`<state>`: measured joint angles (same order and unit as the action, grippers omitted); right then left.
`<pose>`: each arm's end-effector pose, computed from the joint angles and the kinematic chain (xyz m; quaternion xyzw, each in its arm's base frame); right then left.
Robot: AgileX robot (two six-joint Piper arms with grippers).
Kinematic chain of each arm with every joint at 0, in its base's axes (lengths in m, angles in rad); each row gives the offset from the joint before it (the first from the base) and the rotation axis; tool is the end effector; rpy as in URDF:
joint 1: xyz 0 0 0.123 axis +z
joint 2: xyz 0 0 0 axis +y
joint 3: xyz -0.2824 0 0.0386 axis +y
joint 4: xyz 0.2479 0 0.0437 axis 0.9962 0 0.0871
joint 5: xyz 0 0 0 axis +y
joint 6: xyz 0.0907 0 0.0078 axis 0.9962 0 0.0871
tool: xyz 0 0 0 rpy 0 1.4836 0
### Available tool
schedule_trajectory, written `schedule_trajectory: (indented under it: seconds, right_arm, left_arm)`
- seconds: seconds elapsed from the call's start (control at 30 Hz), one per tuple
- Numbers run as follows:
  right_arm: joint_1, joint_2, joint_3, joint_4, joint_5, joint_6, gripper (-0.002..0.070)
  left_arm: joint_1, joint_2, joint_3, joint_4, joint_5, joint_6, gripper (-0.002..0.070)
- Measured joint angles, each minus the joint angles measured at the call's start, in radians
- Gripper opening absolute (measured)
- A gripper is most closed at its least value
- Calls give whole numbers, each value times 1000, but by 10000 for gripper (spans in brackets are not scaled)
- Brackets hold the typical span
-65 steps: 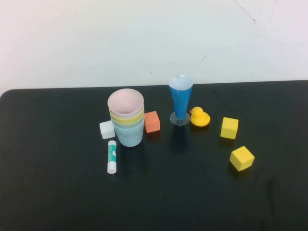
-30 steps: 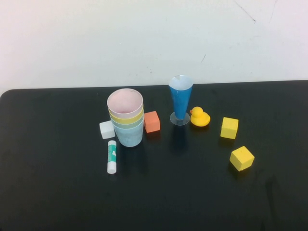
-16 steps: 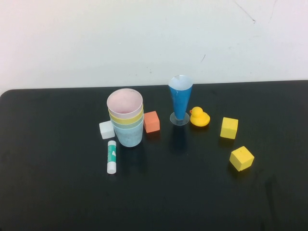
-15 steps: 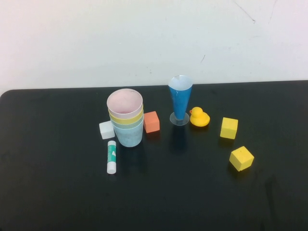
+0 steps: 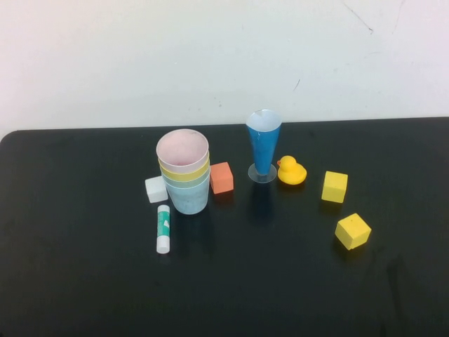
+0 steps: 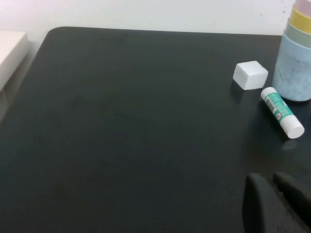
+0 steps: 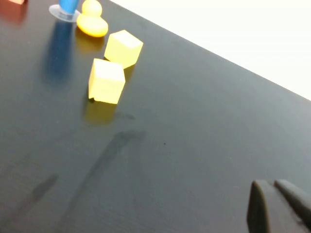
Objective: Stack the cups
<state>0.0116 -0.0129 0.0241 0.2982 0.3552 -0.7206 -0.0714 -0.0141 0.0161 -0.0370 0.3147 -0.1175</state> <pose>0.0528 0.0099 0.1751 -0.2079 0.7661 -0.0893 0.6016 0.0535 -0.0049 0.1800 -0.0283 0.7828 -0.0740 0.6172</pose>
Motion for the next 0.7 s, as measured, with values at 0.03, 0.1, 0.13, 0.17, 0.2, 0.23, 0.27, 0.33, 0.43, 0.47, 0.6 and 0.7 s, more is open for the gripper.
schedule_trajectory:
  seconds: [0.03, 0.1, 0.13, 0.17, 0.2, 0.23, 0.27, 0.33, 0.43, 0.47, 0.6, 0.7]
  right_arm:
    - [0, 0, 0, 3, 0, 0, -1]
    - [0, 0, 0, 14, -3, 0, -1]
    - [0, 0, 1, 24, -6, 0, -1]
    - [0, 0, 2, 32, -15, 0, -1]
    - [0, 0, 3, 34, -25, 4, -1]
    - [0, 0, 3, 31, -36, 14, -1]
    - [-3, 0, 3, 13, -54, 45, -1]
    - [-13, 0, 3, -60, -92, 155, -1]
    - [-45, 0, 3, -168, -111, 362, -1]
    - [-56, 0, 3, -190, -98, 411, -1]
    - [-72, 0, 1, -236, -10, 502, -1]
    - [-74, 0, -1, -248, 3, 508, -1]
  left_arm:
    - [0, 0, 0, 0, 0, 0, 0]
    - [0, 0, 0, 0, 0, 0, 0]
    - [0, 0, 0, 0, 0, 0, 0]
    - [0, 0, 0, 0, 0, 0, 0]
    - [0, 0, 0, 0, 0, 0, 0]
    - [0, 0, 0, 0, 0, 0, 0]
    - [0, 0, 0, 0, 0, 0, 0]
    - [0, 0, 0, 0, 0, 0, 0]
    - [0, 0, 0, 0, 0, 0, 0]
    - [0, 0, 0, 0, 0, 0, 0]
    - [0, 0, 0, 0, 2, -2, 0]
    - [0, 0, 0, 0, 2, -2, 0]
